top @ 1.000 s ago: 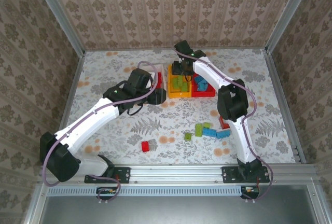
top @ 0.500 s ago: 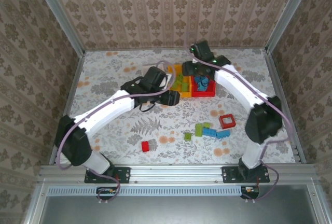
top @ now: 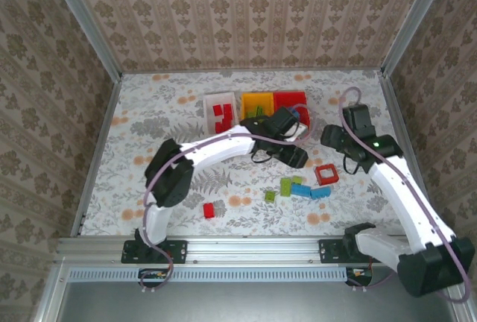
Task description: Sort the legos into containers by color
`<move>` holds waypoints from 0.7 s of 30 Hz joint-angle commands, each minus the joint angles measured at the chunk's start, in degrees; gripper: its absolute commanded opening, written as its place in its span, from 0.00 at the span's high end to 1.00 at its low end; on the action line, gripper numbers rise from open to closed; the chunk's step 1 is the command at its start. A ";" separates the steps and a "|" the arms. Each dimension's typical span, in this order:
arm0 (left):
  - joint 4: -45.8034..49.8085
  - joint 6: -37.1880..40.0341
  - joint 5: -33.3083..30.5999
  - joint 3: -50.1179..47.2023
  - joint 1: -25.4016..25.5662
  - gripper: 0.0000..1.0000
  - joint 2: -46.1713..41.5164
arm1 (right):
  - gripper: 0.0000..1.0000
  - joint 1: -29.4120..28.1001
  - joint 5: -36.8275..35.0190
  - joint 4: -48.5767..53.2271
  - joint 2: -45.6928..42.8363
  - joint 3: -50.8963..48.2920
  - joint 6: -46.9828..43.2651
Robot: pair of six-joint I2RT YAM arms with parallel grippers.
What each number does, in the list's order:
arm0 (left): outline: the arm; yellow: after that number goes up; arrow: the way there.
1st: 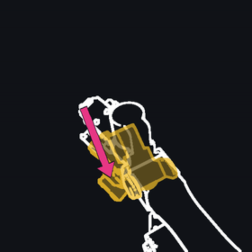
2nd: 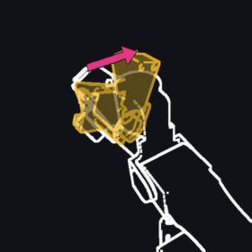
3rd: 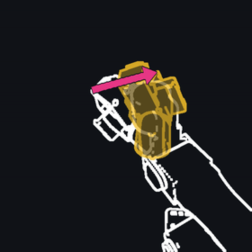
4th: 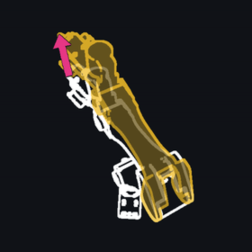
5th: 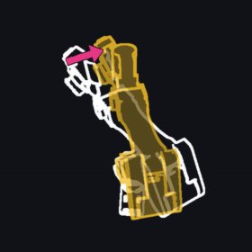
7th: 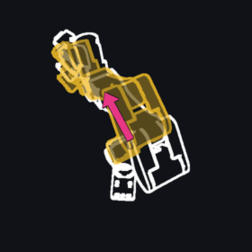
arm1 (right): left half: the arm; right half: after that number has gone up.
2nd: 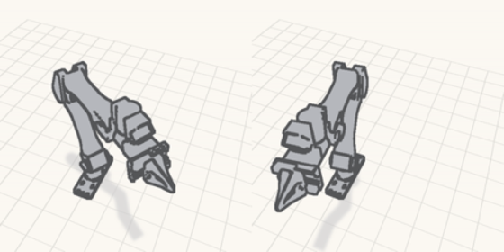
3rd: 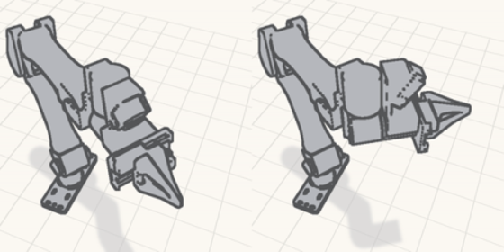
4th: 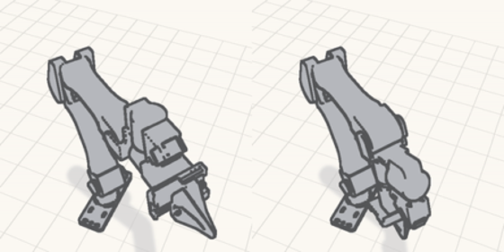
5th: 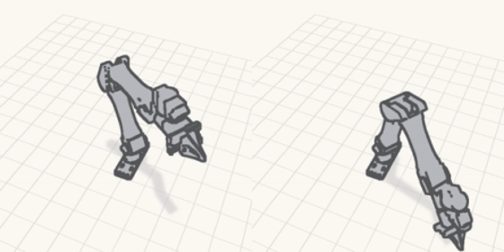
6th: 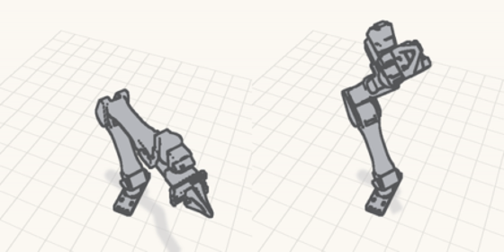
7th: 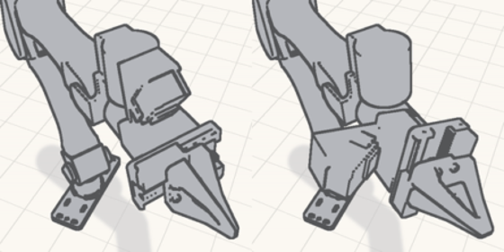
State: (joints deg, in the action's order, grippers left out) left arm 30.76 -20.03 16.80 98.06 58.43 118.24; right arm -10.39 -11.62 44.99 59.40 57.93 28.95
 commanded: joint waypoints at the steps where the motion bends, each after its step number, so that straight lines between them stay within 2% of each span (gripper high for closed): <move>1: 2.17 2.86 1.80 6.87 2.01 0.33 4.98 | 0.30 2.21 -1.28 8.67 -3.53 -0.77 2.56; 8: 5.19 5.64 -1.48 19.34 4.14 0.33 15.27 | 0.29 7.91 3.33 19.59 -5.90 1.81 4.40; 17: 4.82 10.62 -3.17 25.17 5.76 0.33 21.29 | 0.27 8.64 5.24 24.09 -9.12 3.08 3.04; 21: 5.06 10.47 -4.23 27.78 6.28 0.33 23.93 | 0.27 8.62 5.81 25.21 -9.87 3.22 3.04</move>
State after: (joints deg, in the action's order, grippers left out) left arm 34.63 -11.68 13.69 123.20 63.68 140.35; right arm -2.07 -6.98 66.43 50.28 59.46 31.90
